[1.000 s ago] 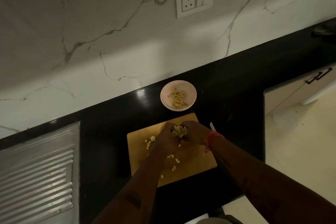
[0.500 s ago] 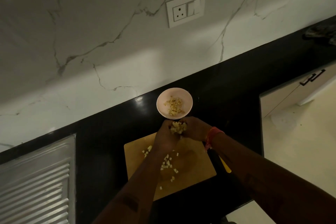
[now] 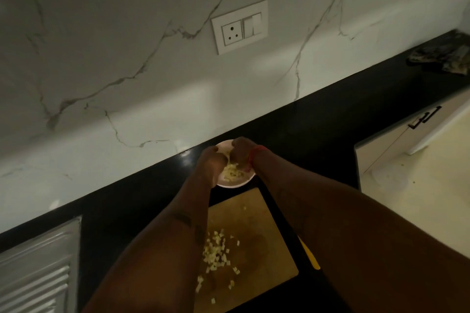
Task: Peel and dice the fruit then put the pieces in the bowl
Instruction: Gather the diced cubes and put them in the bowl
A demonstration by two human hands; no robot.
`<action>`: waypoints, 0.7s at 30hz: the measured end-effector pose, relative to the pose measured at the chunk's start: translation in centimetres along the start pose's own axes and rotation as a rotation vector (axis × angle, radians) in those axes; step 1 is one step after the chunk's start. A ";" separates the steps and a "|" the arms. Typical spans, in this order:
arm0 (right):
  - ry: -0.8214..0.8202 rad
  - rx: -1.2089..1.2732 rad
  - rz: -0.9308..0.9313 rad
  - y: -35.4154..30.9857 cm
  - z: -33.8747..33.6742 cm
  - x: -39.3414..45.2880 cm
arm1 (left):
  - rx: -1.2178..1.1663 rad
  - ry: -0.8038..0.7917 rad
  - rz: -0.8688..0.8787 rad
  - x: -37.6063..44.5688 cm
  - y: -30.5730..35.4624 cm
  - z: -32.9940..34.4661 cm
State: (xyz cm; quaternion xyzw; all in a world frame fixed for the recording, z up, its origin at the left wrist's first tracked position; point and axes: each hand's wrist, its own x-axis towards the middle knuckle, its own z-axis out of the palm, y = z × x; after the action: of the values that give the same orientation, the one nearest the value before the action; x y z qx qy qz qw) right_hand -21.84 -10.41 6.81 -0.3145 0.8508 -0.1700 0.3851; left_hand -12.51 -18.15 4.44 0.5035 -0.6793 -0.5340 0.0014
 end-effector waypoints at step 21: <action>0.102 -0.221 -0.084 5.3 13.1 -9.1 | 0.251 0.030 0.240 -10.0 -14.2 -2.0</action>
State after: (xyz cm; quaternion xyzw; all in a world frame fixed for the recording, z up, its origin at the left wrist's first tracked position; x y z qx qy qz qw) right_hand -9.42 -1.04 0.55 -0.3814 0.8690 -0.1071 0.2966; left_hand 3.13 -11.65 0.34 0.4229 -0.7958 -0.4332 0.0125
